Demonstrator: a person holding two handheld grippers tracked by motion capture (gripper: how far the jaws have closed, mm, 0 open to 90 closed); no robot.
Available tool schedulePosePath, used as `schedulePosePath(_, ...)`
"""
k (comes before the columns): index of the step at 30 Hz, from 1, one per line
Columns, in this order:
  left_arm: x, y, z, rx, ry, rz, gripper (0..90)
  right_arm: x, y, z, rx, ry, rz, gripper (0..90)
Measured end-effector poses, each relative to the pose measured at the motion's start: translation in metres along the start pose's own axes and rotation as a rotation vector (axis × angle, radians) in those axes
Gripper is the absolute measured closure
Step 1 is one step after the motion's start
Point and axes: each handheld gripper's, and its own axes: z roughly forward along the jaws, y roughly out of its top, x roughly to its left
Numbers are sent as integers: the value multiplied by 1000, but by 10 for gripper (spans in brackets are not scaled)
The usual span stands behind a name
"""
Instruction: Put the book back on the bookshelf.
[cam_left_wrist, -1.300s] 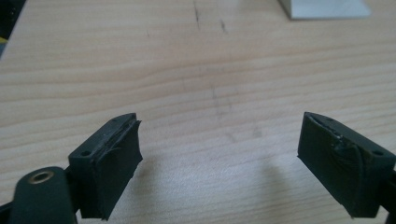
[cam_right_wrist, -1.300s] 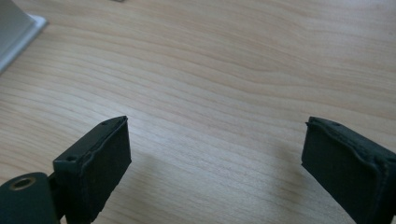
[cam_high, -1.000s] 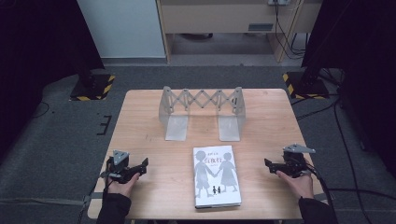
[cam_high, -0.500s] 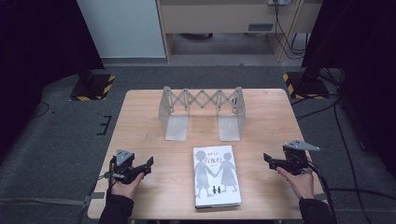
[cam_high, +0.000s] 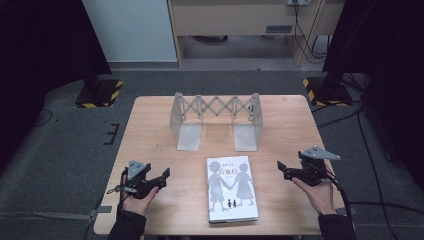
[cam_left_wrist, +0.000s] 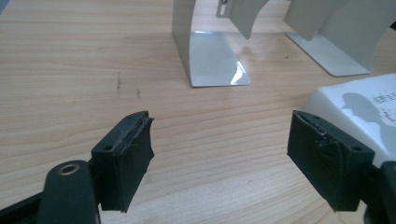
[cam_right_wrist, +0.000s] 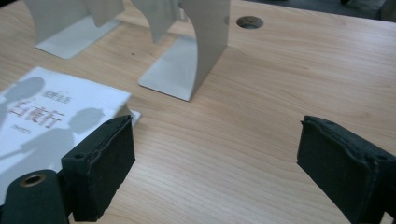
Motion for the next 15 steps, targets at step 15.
schedulePosePath(15,-36,7,9,-6,-92,39,230,29,10,3,-24,105,-4,116)
